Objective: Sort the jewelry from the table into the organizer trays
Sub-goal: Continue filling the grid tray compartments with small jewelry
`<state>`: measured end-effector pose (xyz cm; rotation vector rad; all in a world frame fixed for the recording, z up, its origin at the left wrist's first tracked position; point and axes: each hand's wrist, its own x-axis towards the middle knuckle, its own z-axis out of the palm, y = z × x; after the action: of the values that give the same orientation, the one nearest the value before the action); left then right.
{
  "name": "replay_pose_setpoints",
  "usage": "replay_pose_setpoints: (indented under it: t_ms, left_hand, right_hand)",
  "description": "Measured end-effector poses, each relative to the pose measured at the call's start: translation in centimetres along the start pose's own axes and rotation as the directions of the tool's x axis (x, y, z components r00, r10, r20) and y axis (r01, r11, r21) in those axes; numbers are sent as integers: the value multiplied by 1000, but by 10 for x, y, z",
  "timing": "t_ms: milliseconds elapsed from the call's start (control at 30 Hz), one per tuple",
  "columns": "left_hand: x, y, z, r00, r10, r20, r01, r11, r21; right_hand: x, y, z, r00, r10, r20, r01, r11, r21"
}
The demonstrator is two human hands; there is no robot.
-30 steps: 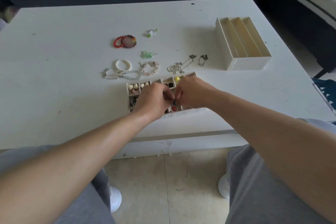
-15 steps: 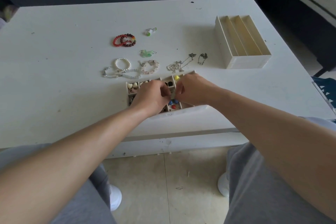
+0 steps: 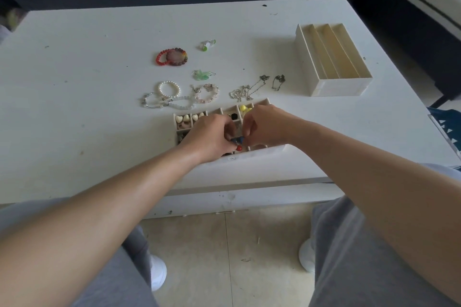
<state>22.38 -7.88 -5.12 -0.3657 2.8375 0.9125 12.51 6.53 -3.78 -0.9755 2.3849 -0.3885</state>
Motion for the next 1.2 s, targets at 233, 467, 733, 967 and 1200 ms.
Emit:
replay_pose_setpoints:
  t_ms: [233,467,733,967,1200]
  left_hand:
    - [2,2,3,1000,4,0,-5,1000,25]
    - [10,2,-4,995,-21,95,20,1000,17]
    - [31,-10,-35,994,-63,92,63,998,-1]
    - [57,-41,-67,975,-222,-22,223,971,85]
    - [95,-71,-75,924,-326,-198,315,945,-87]
  right_hand:
    - [8,-3,7,1000,21,-10,-22,997,-74]
    - [18,-14,6,997,73,27,-66,979,-190]
    - [33,-24,-18,979,105,-177,-111,994,-24]
    - [66,-32,-14,969,109,-223,-75,985,157]
    - [119,-22,-28,939,178,-293,-79,943,322]
